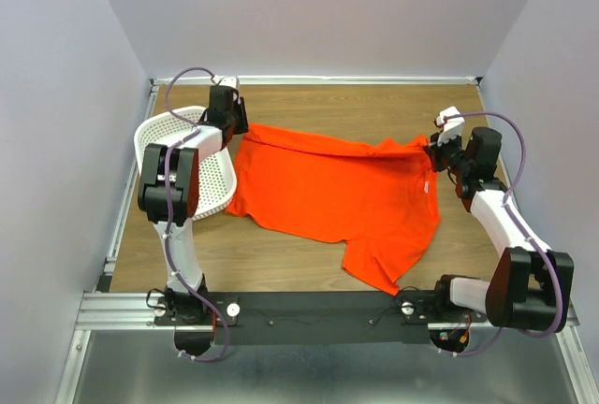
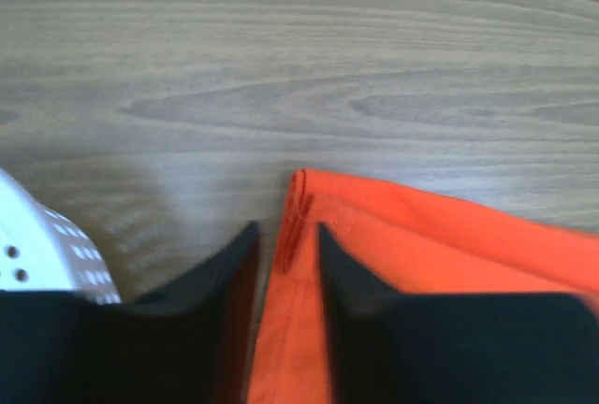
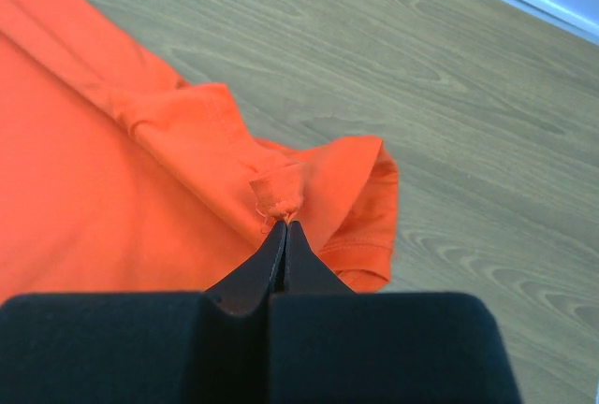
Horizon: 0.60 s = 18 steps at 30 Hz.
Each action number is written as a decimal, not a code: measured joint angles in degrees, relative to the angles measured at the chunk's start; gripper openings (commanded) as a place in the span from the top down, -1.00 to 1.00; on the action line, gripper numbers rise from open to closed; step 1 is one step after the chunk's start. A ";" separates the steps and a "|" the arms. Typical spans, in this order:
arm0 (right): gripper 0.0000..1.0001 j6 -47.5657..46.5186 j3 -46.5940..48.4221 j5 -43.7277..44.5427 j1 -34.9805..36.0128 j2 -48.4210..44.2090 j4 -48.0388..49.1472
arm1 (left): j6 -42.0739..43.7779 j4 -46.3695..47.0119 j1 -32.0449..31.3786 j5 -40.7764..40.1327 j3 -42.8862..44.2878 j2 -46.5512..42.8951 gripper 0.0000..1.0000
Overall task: Fold and stack the t-shirts
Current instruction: Fold the tshirt
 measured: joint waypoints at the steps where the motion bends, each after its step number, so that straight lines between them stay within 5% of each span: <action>1: 0.99 -0.17 -0.31 0.02 0.00 0.00 -0.04 | -0.17 -0.02 0.00 -0.11 -1.11 -0.90 -0.07; 18: 0.99 -3.67 -3.52 -2.80 -0.26 -2.43 -3.06 | -0.04 2.01 0.35 -0.57 -3.89 -23.74 -0.18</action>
